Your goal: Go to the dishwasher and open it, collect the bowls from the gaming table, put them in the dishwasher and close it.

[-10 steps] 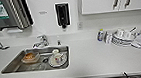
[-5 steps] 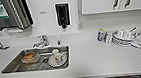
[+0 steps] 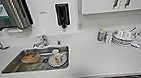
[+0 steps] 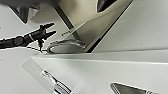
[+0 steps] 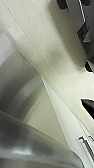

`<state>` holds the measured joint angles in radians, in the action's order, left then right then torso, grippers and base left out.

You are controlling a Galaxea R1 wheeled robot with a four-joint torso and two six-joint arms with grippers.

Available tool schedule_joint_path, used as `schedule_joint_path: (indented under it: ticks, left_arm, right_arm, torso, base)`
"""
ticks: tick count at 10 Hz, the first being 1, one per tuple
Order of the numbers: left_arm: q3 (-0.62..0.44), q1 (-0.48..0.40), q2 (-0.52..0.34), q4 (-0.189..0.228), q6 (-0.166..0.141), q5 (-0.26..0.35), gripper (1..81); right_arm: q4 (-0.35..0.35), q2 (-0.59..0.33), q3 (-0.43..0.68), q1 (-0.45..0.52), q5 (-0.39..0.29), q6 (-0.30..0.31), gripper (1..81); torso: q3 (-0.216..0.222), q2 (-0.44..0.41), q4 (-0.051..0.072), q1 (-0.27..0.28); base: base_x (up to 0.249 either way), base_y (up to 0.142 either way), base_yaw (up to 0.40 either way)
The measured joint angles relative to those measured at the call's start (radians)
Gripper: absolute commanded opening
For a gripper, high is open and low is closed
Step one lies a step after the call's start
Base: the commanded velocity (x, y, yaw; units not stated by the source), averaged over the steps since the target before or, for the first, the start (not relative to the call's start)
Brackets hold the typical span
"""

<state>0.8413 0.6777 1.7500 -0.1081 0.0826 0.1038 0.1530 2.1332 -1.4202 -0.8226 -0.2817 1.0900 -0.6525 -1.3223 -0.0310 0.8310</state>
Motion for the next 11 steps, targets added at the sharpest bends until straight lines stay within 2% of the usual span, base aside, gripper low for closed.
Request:
schedule_joint_path:
  ticks: [4,6,7,11]
  left_arm:
    - [0.0,0.0,0.001,0.0,0.0,0.0,81.1]
    - [0.0,0.0,0.001,0.0,0.0,0.0,81.1]
    - [0.0,0.0,0.001,0.0,0.0,0.0,81.1]
    - [0.006,0.001,-0.005,0.0,0.0,0.0,81.1]
  right_arm:
    - [-0.023,-0.112,0.128,0.163,-0.007,0.003,81.1]
    - [-0.061,-0.138,0.135,0.196,-0.011,0.004,81.1]
    - [-0.076,-0.128,0.128,0.202,-0.012,0.004,81.1]
    - [-0.084,0.01,-0.019,0.194,-0.034,0.032,81.1]
  torso:
    - [0.0,0.0,0.0,0.0]
    - [0.0,0.0,0.0,0.0]
    - [0.0,0.0,0.0,0.0]
    - [0.0,0.0,0.0,0.0]
  base:
    - [0.0,0.0,0.0]
    - [0.0,0.0,0.0]
    - [0.0,0.0,0.0]
    - [0.0,0.0,0.0]
